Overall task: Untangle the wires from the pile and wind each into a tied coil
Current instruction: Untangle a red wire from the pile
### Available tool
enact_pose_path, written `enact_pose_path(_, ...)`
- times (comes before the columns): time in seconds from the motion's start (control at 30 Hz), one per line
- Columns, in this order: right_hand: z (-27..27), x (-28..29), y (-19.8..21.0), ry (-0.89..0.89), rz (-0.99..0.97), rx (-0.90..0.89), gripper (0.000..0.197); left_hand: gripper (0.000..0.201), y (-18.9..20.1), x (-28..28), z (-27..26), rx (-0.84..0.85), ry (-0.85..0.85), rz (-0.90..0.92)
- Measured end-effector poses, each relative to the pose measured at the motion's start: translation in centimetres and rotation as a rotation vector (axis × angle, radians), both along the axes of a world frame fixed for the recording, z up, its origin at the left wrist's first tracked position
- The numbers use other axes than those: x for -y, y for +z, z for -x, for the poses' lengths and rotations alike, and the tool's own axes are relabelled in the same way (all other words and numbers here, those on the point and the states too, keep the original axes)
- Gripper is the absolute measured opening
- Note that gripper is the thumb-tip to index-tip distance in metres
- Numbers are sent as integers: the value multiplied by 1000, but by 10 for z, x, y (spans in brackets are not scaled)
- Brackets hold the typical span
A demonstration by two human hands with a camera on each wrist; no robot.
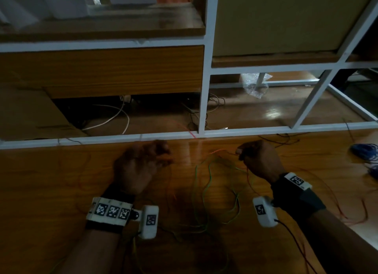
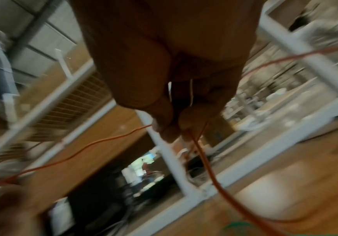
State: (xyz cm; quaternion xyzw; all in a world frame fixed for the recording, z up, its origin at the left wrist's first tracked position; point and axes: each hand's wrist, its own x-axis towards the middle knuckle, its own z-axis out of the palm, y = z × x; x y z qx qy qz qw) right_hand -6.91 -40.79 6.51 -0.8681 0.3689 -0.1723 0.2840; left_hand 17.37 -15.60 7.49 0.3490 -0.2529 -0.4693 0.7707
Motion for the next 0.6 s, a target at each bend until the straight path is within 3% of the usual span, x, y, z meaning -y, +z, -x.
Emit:
enact_pose_path(0.07, 10, 17, -8, -72, 68, -77, 22, 44, 4, 2, -9, -118, 88, 14)
enact_pose_path(0.17, 19, 24, -21, -9, 125, -352, 22, 50, 5, 10, -3, -26, 197, -111)
enact_pose_path(0.23, 19, 16, -22, 23, 76, -369, 18, 42, 1, 18, 7, 44, 201, -231)
enact_pose_path(0.33, 7, -2, -12, 86, 129, -413, 70, 40, -1, 24, 24, 113, 132, -312)
enact_pose_path(0.4, -2, -15, 2, 177, 184, -392, 79, 38, -2, 27, 35, 129, 102, -316)
enact_pose_path(0.6, -28, -73, 44, 466, -158, -2, 34, 38, -2, 35, 64, 239, 90, -381)
